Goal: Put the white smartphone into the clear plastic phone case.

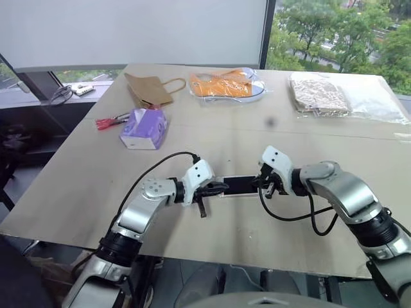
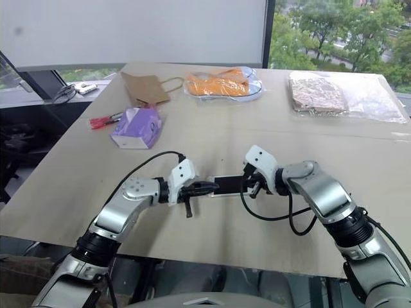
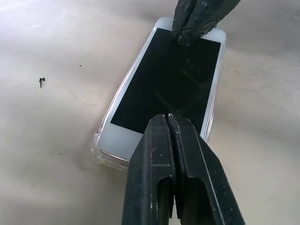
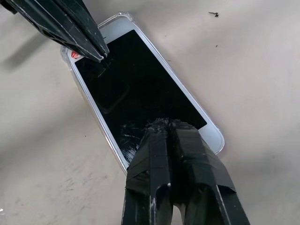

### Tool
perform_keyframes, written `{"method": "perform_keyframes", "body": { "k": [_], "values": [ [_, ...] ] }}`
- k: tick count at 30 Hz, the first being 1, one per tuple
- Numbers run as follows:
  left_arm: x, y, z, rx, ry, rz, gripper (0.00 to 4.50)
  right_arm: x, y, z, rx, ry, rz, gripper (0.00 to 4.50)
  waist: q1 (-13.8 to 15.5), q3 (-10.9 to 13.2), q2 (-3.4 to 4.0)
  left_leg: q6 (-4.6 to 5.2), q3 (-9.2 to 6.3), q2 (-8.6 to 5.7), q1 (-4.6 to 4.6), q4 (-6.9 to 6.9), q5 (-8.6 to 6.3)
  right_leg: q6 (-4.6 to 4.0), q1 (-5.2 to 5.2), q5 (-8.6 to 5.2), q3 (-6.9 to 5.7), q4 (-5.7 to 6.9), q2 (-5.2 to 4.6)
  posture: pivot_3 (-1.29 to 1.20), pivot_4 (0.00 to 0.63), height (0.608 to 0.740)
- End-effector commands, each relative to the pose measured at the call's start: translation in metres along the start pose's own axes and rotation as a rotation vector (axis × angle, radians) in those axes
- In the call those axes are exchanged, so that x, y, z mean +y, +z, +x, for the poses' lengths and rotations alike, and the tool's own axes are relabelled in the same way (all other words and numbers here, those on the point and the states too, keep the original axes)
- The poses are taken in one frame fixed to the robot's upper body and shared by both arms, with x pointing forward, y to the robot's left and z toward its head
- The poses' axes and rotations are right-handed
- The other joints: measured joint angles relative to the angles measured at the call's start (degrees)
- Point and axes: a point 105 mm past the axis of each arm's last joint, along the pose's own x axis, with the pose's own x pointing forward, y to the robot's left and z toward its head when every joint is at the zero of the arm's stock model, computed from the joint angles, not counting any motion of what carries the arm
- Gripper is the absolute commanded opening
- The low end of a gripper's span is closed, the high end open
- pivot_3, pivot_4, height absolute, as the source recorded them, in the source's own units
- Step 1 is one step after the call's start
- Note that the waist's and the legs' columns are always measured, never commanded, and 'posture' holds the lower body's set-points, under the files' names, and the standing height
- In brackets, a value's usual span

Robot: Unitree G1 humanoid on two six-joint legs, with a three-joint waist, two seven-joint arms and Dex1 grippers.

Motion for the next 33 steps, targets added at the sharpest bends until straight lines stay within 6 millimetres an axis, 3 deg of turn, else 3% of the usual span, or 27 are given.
{"method": "perform_keyframes", "body": {
  "k": [1, 6, 9, 11, 13, 16, 20, 25, 28, 33],
  "values": [
    [-0.007, -0.015, -0.001, 0.053, -0.003, -0.036, 0.08, 0.025, -0.096, 0.024, 0.351, 0.112, 0.221, 0.00, 0.0, -0.1, -0.19, 0.00, 0.00, 0.01, 0.19, -0.06, -0.01, 0.00, 0.18, -0.01, 0.00, -0.08, 0.01, 0.00, 0.150, 0.740],
    [-0.007, -0.017, -0.003, 0.057, 0.007, -0.039, 0.08, 0.022, -0.088, 0.022, 0.316, 0.098, 0.198, 0.00, 0.1, -0.2, -0.21, -0.21, -0.02, 0.02, 0.45, -0.10, -0.20, 0.03, 0.53, -0.03, -0.03, -0.35, 0.04, 0.00, 0.150, 0.740],
    [-0.004, -0.011, -0.003, 0.017, 0.026, -0.041, 0.08, 0.017, -0.055, 0.028, 0.120, 0.063, 0.165, 0.00, 0.0, -0.2, -0.24, -0.21, -0.04, 0.06, 0.46, -0.17, -0.20, 0.03, 0.53, -0.02, -0.05, -0.42, 0.07, 0.00, 0.150, 0.740],
    [0.000, 0.007, -0.008, -0.098, 0.049, -0.073, 0.08, 0.008, -0.015, 0.015, -0.077, -0.005, 0.098, 0.00, -0.2, -0.1, -0.25, -0.21, -0.05, 0.10, 0.45, -0.19, -0.20, 0.02, 0.53, -0.02, -0.04, -0.46, 0.12, 0.00, 0.150, 0.740],
    [0.003, 0.021, -0.014, -0.185, 0.067, -0.108, 0.08, 0.004, 0.006, -0.001, -0.183, -0.052, 0.058, 0.00, -0.2, 0.8, 0.11, -0.21, -0.04, 0.16, 0.38, -0.18, -0.20, 0.03, 0.51, 0.00, -0.02, -0.54, 0.18, 0.00, 0.150, 0.740],
    [0.011, 0.033, -0.029, -0.275, 0.112, -0.170, 0.08, 0.006, 0.025, -0.027, -0.271, -0.105, -0.006, 0.00, -0.1, 1.4, 0.38, -0.05, -0.03, 0.15, -0.56, -0.07, 0.03, 0.01, -0.51, 0.04, 0.02, -0.34, 0.18, 0.00, 0.150, 0.740],
    [0.023, 0.033, -0.044, -0.281, 0.167, -0.201, 0.08, 0.009, 0.038, -0.045, -0.308, -0.147, -0.032, 0.00, -0.6, 1.7, 0.29, -0.47, -0.07, 0.08, -1.70, 0.12, 0.29, -0.06, -1.70, 0.04, 0.01, 0.15, 0.04, 0.00, 0.150, 0.740],
    [0.028, 0.019, -0.054, -0.190, 0.172, -0.163, 0.08, 0.001, 0.033, -0.058, -0.242, -0.262, -0.101, 0.00, -1.5, 2.3, 0.20, -0.45, 0.02, -0.02, -1.75, 0.10, 0.29, -0.05, -1.72, 0.04, -0.01, 0.02, -0.08, 0.00, 0.150, 0.740],
    [0.019, 0.008, -0.047, -0.117, 0.122, -0.129, 0.08, -0.008, 0.013, -0.060, -0.142, -0.328, -0.144, 0.00, -1.3, 2.5, 0.18, -0.45, 0.02, -0.02, -1.75, 0.12, 0.29, -0.05, -1.77, 0.04, -0.05, 0.05, -0.08, 0.00, 0.150, 0.740],
    [0.014, -0.001, -0.035, -0.060, 0.098, -0.114, 0.08, -0.006, 0.000, -0.056, -0.082, -0.326, -0.151, 0.00, -1.3, 2.6, 0.18, -0.45, 0.06, -0.01, -1.76, 0.12, 0.29, -0.05, -1.75, 0.04, -0.02, 0.06, -0.13, 0.00, 0.150, 0.740]
  ]
}}
